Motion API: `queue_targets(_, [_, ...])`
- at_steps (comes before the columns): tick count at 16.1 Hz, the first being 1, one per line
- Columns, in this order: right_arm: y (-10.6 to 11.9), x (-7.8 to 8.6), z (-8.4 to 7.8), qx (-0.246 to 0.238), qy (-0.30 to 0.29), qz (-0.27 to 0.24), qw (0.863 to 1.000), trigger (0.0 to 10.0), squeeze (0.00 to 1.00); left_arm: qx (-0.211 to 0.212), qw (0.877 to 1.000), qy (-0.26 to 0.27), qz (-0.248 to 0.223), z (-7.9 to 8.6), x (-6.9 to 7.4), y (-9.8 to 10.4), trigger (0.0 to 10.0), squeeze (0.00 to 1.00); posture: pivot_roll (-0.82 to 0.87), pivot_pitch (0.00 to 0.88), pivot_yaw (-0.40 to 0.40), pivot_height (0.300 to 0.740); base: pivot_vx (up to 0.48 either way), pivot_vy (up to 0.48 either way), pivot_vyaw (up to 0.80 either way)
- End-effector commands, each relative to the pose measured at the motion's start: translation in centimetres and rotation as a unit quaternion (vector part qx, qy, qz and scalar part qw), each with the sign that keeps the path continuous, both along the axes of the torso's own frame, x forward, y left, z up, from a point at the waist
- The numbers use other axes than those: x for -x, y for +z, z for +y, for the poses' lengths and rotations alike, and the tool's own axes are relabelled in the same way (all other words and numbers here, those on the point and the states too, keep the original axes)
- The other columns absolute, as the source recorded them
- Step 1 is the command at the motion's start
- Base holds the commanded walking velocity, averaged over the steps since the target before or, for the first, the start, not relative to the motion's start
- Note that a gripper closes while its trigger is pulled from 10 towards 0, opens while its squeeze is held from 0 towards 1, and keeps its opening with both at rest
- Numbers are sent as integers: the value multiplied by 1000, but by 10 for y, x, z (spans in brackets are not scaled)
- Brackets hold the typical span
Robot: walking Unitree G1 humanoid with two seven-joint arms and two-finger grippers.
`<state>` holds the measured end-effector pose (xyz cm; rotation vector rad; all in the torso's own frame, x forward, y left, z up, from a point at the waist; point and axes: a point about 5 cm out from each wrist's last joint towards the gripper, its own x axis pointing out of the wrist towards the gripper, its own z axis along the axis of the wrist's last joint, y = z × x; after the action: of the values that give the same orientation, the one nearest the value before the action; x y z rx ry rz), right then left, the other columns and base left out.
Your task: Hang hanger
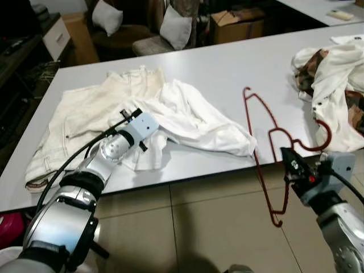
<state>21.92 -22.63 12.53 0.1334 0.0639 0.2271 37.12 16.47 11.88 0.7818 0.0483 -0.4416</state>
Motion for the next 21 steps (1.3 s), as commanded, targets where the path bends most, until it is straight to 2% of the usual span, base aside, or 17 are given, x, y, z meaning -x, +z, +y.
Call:
queue_targets(1, [6,4,9,-9,42,-7,999,10000,0,5,1000,4,5,4,-2,2,0,0,-267,0,123,740,0,0,0])
queue_targets(3, [10,12,13,-23,84,-9,996,10000,0,6,1000,0,10,2,-2,2,0,0,-268,0,126,740,0,0,0])
queue_targets(5, [17,30,23,-47,187,5,981,10000,0,35,999,13,8,3,-7,12,0,0,-269,0,127,740,0,0,0])
queue_targets(6, [17,36,26,-51,221,15,974,10000,0,47,999,17,4,3,-11,19,0,0,-271,0,128,740,0,0,0])
queue_targets(7, [14,44,34,-61,261,31,963,10000,0,66,998,18,-4,2,-17,32,0,0,-271,0,129,740,0,0,0])
queue_targets(9, [9,48,41,-64,281,46,957,10000,0,83,996,7,-15,-2,-21,45,0,0,-269,0,130,740,0,0,0])
queue_targets(11, [1,39,41,-49,253,50,965,10000,0,91,995,-31,-30,-11,-23,62,0,0,-263,0,133,740,0,0,0])
queue_targets(15, [-5,14,45,-55,214,59,974,10000,0,67,995,-74,-28,-13,-21,71,0,0,-253,0,135,740,0,0,0])
queue_targets(17, [-11,5,52,-54,232,78,968,10000,0,59,994,-90,-24,-16,-18,72,0,0,-240,0,125,740,0,0,0])
queue_targets(21, [-9,4,54,-63,254,83,962,10000,0,54,993,-97,-25,-21,-16,72,0,0,-237,0,115,740,0,0,0])
